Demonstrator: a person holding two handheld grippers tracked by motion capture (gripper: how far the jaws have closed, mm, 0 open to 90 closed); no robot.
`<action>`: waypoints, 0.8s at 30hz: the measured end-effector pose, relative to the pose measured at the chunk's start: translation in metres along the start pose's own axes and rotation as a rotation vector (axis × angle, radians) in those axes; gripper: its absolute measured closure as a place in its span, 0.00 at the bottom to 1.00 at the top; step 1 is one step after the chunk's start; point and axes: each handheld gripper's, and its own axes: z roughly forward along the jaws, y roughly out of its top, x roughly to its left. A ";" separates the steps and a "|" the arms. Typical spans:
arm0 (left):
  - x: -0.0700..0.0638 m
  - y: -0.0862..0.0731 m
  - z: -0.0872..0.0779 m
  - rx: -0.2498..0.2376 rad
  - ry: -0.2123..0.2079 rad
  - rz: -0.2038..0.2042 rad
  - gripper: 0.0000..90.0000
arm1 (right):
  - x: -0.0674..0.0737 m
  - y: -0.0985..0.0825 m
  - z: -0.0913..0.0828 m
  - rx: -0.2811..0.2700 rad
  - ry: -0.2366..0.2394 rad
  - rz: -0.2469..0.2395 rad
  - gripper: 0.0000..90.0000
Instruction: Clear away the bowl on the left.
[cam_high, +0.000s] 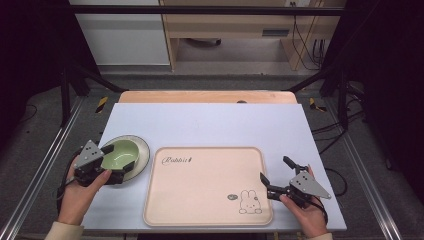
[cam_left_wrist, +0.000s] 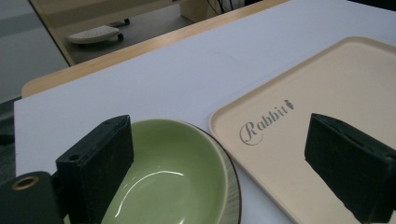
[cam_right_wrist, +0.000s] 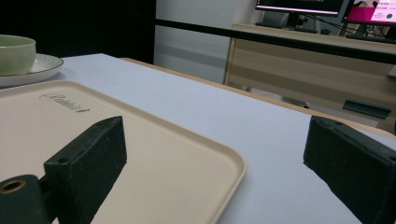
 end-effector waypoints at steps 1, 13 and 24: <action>0.000 0.000 0.000 0.000 0.000 0.000 0.09 | 0.000 0.000 0.000 -0.001 0.001 0.001 0.07; 0.028 -0.010 0.004 0.056 0.103 -0.083 0.09 | -0.002 0.000 -0.001 -0.004 0.000 0.010 0.07; 0.034 -0.014 0.009 0.124 0.167 -0.077 0.09 | -0.003 0.000 -0.001 -0.008 -0.001 0.016 0.07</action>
